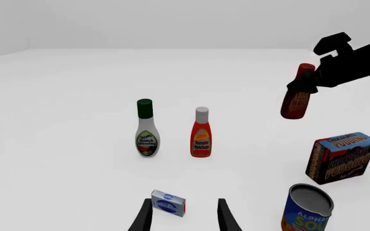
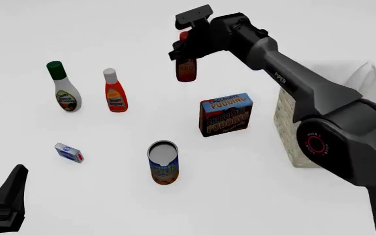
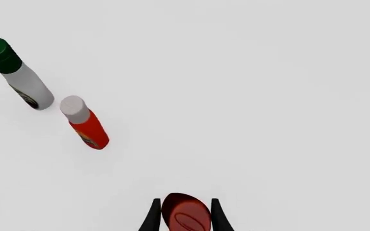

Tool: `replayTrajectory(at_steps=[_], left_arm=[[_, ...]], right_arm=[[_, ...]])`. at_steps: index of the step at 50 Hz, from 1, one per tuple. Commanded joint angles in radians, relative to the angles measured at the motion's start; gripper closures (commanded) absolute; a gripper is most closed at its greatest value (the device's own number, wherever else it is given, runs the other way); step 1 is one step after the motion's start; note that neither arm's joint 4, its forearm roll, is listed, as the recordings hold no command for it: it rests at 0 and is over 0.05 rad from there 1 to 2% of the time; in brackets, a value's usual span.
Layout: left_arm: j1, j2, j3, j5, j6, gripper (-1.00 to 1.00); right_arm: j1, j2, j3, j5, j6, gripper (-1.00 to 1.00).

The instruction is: Pick the bbq sauce and place it in the basket.

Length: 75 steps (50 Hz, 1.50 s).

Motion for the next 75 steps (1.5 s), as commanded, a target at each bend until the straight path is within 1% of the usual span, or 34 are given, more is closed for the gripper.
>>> replayTrajectory(at_steps=[1, 11, 32, 48, 59, 75], left_arm=[[0.000, 0.000, 0.000, 0.000, 0.000, -1.00], [0.000, 0.000, 0.000, 0.000, 0.000, -1.00], [0.000, 0.000, 0.000, 0.000, 0.000, -1.00], [0.000, 0.000, 0.000, 0.000, 0.000, -1.00], [0.000, 0.000, 0.000, 0.000, 0.000, -1.00], [0.000, 0.000, 0.000, 0.000, 0.000, -1.00]], right_arm=[[-0.009, -0.080, 0.038, 0.001, -0.001, 1.00], [-0.025, -0.133, 0.055, 0.012, -0.020, 1.00], [-0.055, -0.284, 0.200, -0.018, -0.046, 1.00], [-0.080, -0.366, 0.272, -0.023, -0.058, 1.00], [-0.102, -0.428, 0.297, -0.013, -0.065, 1.00], [-0.159, -0.514, 0.341, -0.005, -0.082, 1.00]])
